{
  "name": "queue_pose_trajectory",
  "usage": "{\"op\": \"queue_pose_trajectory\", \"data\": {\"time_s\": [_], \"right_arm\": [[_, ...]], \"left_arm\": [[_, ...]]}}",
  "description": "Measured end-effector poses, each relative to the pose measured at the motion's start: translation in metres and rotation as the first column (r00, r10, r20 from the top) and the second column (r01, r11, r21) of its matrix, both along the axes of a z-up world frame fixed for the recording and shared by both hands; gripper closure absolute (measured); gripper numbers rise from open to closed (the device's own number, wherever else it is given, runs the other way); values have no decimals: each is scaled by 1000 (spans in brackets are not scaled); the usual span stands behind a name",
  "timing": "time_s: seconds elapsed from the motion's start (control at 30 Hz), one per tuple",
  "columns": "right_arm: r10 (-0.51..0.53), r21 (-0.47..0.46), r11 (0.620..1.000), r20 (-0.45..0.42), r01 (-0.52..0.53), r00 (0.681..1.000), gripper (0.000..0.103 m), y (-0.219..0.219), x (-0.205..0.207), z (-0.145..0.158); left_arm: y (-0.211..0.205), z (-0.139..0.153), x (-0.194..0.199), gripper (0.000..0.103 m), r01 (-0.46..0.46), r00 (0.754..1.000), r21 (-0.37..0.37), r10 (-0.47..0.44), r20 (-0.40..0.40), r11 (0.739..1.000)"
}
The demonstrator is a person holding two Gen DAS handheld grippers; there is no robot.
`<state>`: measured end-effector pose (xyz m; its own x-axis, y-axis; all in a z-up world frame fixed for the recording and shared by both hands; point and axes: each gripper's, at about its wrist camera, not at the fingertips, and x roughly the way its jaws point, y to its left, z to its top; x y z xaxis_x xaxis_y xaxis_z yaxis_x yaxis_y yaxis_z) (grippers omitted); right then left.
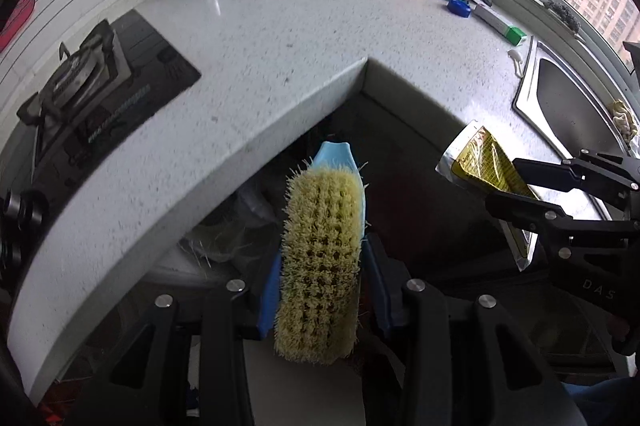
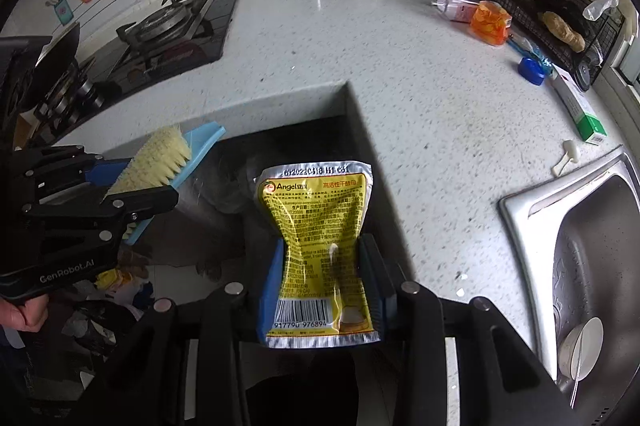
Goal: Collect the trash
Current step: 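Lift the brush and yellow packet and lower them toward the red bin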
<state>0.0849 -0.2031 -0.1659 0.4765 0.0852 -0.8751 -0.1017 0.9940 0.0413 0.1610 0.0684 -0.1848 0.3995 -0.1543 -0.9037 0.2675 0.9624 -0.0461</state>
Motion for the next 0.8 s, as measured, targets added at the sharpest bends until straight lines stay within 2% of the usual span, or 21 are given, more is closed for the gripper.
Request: {"op": "queue_pose_trajectory", "data": {"time_s": [0.23, 0.4, 0.63, 0.8], "right_arm": [[44, 18, 999, -80, -43, 996, 68, 30, -6, -57], [64, 9, 998, -84, -63, 994, 68, 46, -8, -99], [36, -19, 999, -87, -37, 996, 68, 53, 6, -165], [2, -11, 1000, -114, -3, 993, 68, 47, 17, -205]], "left_arm": [[23, -63, -24, 67, -40, 995, -8, 39, -92, 999], [33, -107, -24, 67, -31, 993, -7, 30, -113, 999], [33, -186, -15, 67, -10, 988, -36, 5, -152, 999], [24, -230, -13, 67, 33, 984, -49, -41, -171, 998]]}}
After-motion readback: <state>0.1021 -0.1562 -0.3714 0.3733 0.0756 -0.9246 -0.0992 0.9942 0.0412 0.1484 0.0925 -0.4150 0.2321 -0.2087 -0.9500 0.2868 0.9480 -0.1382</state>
